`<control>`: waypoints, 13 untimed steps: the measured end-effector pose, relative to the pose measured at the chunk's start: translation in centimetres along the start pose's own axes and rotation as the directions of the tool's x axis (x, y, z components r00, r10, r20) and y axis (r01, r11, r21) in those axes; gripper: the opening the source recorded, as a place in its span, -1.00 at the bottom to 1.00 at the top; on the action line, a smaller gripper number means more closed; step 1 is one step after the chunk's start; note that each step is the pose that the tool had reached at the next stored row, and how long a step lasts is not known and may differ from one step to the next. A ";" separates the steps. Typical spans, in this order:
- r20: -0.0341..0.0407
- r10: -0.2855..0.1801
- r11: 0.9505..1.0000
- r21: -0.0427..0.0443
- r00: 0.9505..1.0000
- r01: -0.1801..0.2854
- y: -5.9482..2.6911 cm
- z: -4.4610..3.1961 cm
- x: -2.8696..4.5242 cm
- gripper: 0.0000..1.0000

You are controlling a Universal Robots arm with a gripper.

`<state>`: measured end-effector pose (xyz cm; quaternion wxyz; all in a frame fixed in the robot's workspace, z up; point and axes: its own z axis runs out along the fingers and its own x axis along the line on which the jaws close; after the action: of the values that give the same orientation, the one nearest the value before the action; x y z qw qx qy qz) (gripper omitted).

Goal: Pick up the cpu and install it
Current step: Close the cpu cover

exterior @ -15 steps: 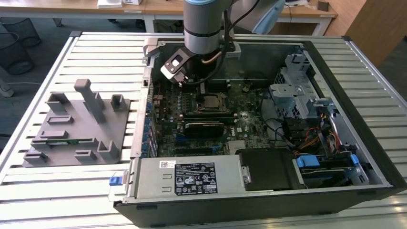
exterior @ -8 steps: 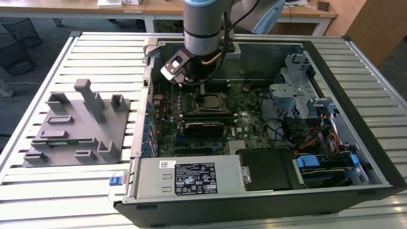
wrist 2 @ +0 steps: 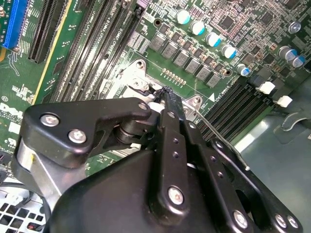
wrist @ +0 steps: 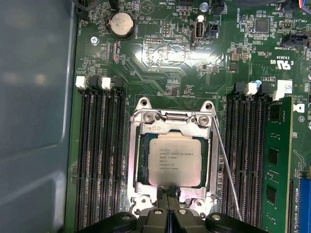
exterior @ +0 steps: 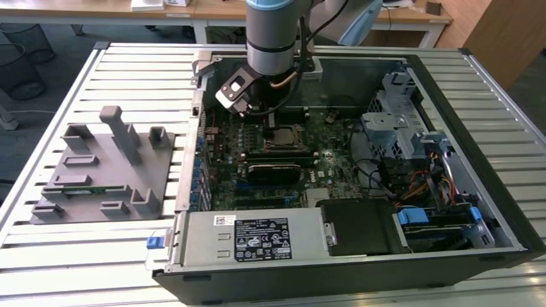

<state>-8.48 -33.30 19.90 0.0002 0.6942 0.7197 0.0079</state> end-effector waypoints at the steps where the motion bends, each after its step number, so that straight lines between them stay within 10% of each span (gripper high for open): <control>1: 0.000 0.000 1.000 0.000 1.000 0.000 0.00 0.01 0.00 -0.79; 13: 0.000 0.000 1.000 0.000 1.000 0.000 -0.02 -0.19 0.00 -0.79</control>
<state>-8.50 -33.30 20.09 0.0002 0.6942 0.7198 0.0080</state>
